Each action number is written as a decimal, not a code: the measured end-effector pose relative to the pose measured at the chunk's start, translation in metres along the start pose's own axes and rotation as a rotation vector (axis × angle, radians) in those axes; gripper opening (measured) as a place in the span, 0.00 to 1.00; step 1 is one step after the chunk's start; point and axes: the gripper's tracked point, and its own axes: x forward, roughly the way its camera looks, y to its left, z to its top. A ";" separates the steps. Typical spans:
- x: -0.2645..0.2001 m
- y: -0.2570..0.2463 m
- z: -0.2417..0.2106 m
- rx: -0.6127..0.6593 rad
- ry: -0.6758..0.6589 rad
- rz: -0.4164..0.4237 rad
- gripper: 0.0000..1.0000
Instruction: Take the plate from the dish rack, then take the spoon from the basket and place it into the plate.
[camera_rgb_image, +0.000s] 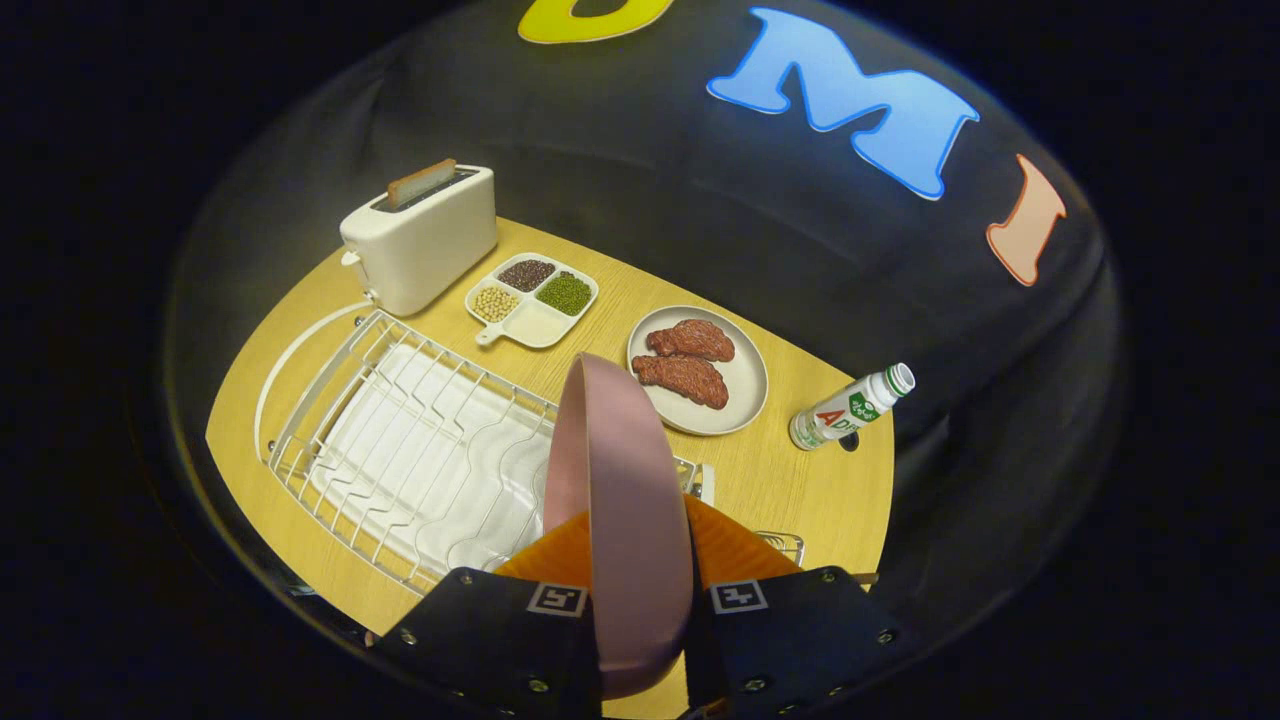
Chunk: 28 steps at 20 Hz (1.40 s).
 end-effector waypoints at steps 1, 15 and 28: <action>-0.008 -0.005 -0.005 0.023 0.000 0.020 0.30; -0.081 -0.041 -0.123 0.400 0.003 0.363 0.30; -0.061 0.007 -0.270 0.699 0.095 0.556 0.30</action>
